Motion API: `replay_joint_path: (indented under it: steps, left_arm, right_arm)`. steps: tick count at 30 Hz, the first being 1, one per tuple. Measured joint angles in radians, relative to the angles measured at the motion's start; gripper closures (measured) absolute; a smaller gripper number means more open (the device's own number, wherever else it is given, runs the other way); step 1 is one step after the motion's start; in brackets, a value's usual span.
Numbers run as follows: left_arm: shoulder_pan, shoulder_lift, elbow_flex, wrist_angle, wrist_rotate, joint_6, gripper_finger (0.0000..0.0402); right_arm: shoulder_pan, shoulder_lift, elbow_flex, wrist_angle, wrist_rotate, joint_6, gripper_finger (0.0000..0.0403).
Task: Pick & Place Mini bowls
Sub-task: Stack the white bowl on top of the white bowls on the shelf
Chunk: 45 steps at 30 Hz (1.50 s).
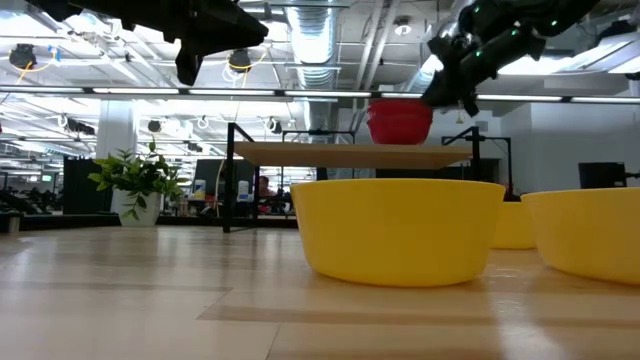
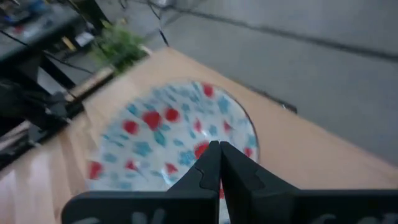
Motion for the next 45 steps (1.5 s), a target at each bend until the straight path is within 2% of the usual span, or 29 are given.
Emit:
replay_joint_path:
  steps: [7, 15, 19, 25, 30, 45]
  left_arm:
    - [0.033, 0.000, 0.000, 0.009, -0.002, -0.007, 0.0357]
    - [0.085, 0.000, 0.000, 0.013, 0.040, -0.007, 0.0357]
    - [0.090, 0.000, 0.000, 0.013, 0.086, -0.007, 0.0357]
    - [0.084, 0.000, 0.000, 0.013, 0.088, -0.007, 0.0357]
    - [0.084, 0.000, 0.000, 0.013, 0.089, -0.007, 0.0357]
    - [0.084, 0.000, 0.000, 0.013, 0.102, -0.007, 0.0357]
  right_arm:
    - [0.076, -0.055, 0.000, 0.033, -0.059, 0.032, 0.0403]
    - [0.195, 0.029, 0.027, 0.121, -0.071, 0.054, 0.0403]
    - [0.199, 0.105, 0.087, 0.132, -0.103, 0.044, 0.0403]
    - [0.170, 0.190, 0.140, 0.129, -0.193, 0.047, 0.0403]
    - [0.164, 0.238, 0.144, 0.122, -0.206, 0.053, 0.0403]
    - [0.159, 0.251, 0.147, 0.079, -0.213, 0.045, 0.0403]
